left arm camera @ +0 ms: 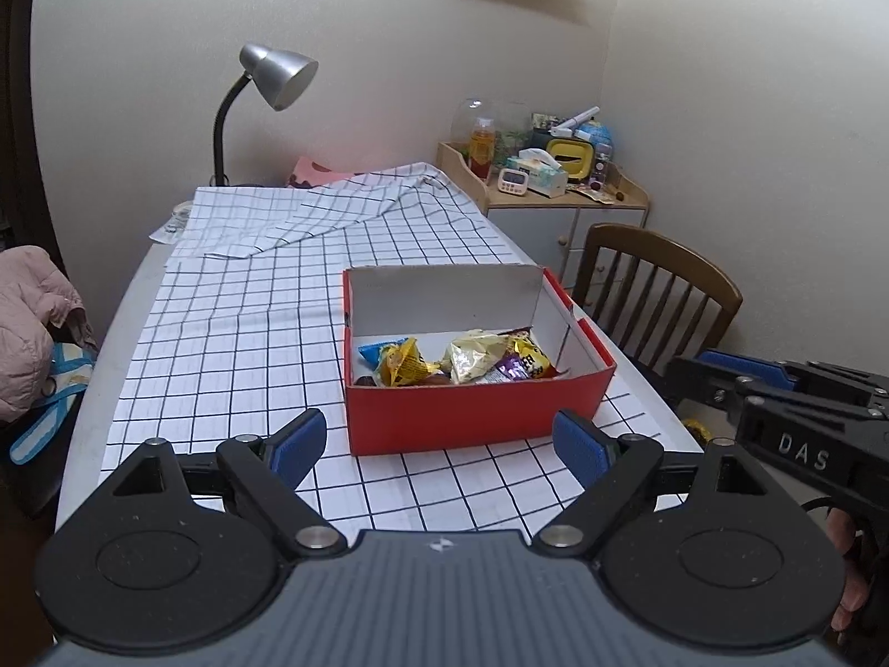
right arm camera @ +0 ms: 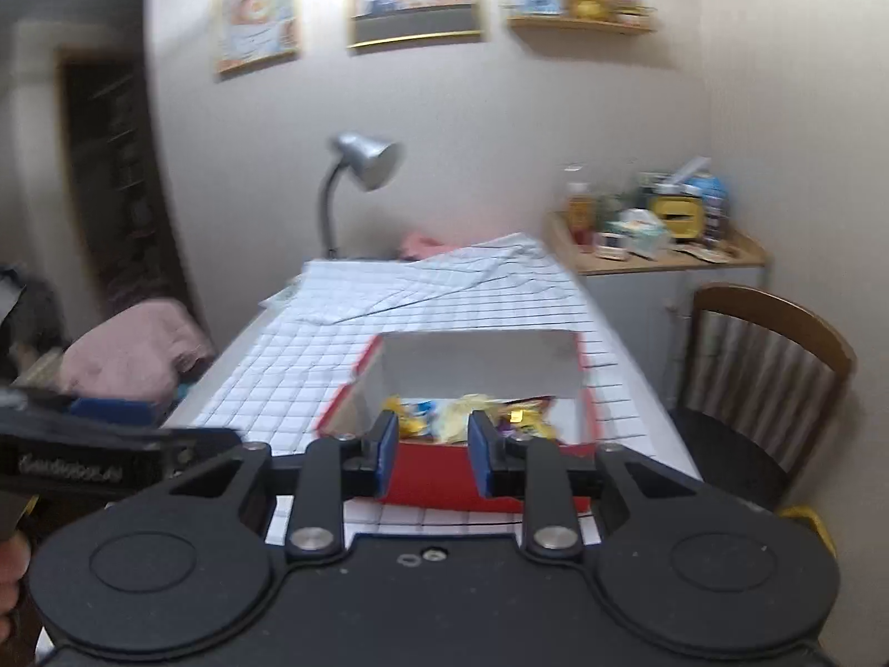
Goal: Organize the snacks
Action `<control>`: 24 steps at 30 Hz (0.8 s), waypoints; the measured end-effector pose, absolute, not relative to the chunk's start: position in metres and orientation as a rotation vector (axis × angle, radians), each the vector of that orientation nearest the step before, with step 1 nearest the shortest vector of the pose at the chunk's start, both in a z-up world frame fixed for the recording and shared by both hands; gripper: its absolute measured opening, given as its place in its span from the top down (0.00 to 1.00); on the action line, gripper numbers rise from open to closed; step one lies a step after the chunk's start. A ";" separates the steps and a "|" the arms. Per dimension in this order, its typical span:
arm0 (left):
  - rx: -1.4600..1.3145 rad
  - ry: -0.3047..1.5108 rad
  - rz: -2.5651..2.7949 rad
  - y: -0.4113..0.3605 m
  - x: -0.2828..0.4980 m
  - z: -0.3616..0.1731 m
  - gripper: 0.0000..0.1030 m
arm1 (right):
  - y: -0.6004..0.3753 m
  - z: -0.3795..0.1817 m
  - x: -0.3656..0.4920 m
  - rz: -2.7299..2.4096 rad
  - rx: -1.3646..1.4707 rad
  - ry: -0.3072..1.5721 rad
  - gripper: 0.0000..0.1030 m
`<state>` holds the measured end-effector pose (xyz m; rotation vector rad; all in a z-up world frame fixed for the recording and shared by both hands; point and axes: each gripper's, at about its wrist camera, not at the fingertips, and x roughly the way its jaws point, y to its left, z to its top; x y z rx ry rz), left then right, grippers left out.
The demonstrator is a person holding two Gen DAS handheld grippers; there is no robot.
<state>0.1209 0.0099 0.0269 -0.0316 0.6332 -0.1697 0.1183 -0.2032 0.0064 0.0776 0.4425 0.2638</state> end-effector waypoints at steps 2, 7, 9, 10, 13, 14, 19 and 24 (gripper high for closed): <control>-0.043 0.634 -0.158 0.006 0.123 0.027 0.14 | -0.208 0.007 0.119 0.279 0.063 0.435 0.76; -0.070 0.634 -0.128 -0.006 0.123 0.028 0.14 | -0.217 0.010 0.118 0.335 0.013 0.413 0.75; -0.078 0.636 -0.116 -0.010 0.121 0.028 0.14 | -0.219 0.010 0.117 0.344 0.013 0.412 0.75; -0.083 0.635 -0.109 -0.011 0.120 0.028 0.14 | -0.219 0.011 0.115 0.355 0.017 0.414 0.75; -0.097 0.639 -0.089 -0.014 0.118 0.026 0.14 | -0.220 0.010 0.112 0.348 0.052 0.426 0.75; -0.101 0.643 -0.084 -0.015 0.117 0.026 0.14 | -0.220 0.009 0.110 0.349 0.070 0.438 0.75; -0.103 0.648 -0.055 -0.017 0.112 0.024 0.14 | -0.219 0.000 0.102 0.337 0.104 0.475 0.75; -0.115 0.655 -0.039 -0.017 0.107 0.022 0.14 | -0.219 0.005 0.095 0.349 0.094 0.429 0.75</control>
